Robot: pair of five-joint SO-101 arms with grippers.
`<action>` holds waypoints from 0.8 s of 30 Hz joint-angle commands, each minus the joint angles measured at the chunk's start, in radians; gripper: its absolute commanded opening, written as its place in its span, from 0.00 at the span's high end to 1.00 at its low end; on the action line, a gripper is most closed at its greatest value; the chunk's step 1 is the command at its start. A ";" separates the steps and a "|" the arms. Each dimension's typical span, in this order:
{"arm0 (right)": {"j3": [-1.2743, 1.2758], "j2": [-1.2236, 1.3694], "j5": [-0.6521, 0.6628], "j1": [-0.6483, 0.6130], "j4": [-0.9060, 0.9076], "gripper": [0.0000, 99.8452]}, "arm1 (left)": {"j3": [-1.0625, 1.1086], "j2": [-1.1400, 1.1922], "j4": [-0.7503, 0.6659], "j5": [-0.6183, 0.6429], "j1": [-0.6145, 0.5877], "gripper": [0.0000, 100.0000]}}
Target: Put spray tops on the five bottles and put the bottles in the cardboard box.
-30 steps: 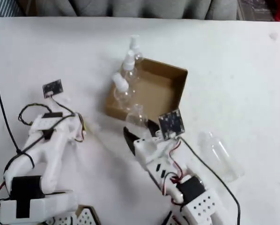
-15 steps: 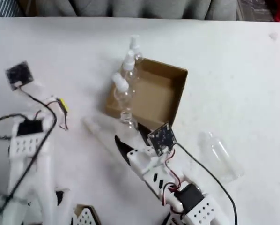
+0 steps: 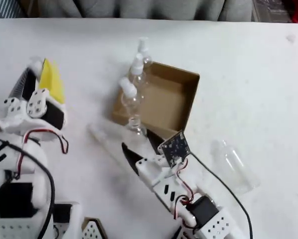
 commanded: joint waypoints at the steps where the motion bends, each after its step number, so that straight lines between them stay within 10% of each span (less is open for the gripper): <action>1: 0.011 -0.018 0.012 -0.005 0.018 0.98 | -0.213 0.081 -0.028 -0.006 0.105 0.98; 12: 0.009 -0.018 0.021 -0.012 0.019 0.98 | -0.582 0.286 0.224 -0.144 0.266 0.98; 24: 0.009 -0.019 0.115 -0.013 0.054 0.98 | -0.433 0.331 0.304 -0.143 0.274 0.98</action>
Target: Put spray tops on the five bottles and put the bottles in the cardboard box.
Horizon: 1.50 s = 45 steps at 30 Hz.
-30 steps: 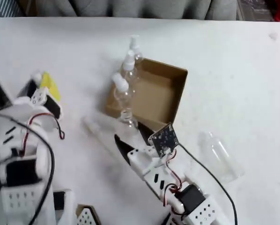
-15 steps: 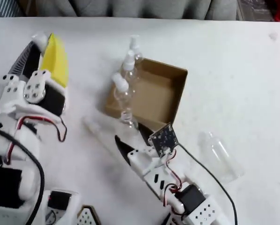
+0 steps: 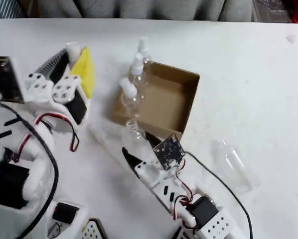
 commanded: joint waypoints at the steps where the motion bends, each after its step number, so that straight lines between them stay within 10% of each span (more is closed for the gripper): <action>1: 0.009 -0.019 0.018 -0.002 0.004 0.98 | 0.049 0.016 -0.002 -0.006 0.008 0.98; 22: 0.009 -0.019 0.021 0.004 0.004 0.98 | 0.135 -0.104 -0.003 -0.008 0.168 0.98; 33: 0.009 -0.019 0.021 0.004 0.004 0.98 | 0.336 -0.200 -0.396 -0.005 0.122 0.98; 45: 0.009 -0.019 0.021 0.004 0.004 0.98 | 0.362 -0.200 -0.371 0.118 0.114 0.98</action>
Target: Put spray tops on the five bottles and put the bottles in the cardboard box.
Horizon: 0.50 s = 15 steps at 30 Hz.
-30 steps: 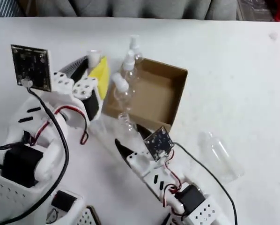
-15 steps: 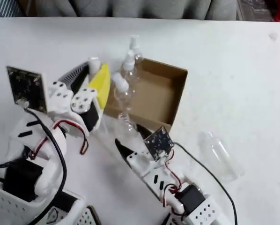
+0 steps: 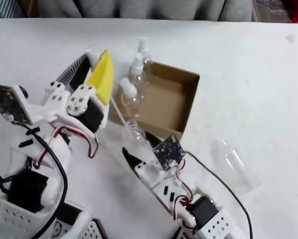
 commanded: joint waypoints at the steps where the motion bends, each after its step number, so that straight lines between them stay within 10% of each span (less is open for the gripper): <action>1: 0.009 -0.019 0.012 0.002 0.004 0.98 | 0.035 -0.022 -0.011 -0.035 -0.007 0.98; 15: 0.009 -0.019 0.012 0.004 0.004 0.98 | 0.227 -0.022 -0.285 -0.040 -0.030 0.98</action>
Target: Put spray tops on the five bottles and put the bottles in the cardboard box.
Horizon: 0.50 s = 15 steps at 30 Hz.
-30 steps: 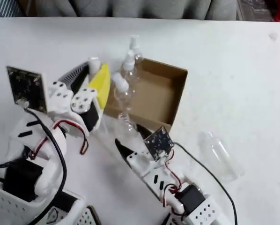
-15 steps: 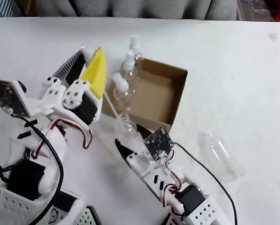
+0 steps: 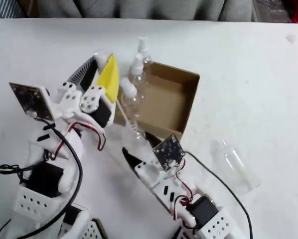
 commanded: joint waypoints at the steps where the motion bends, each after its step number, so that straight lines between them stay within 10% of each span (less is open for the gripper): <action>1: 0.009 -0.019 0.012 0.004 0.004 0.98 | -0.031 -0.013 -0.041 -0.003 -0.012 0.98; 15: 0.009 -0.019 0.012 0.002 0.002 0.98 | 0.077 -0.007 -0.175 -0.011 -0.088 0.98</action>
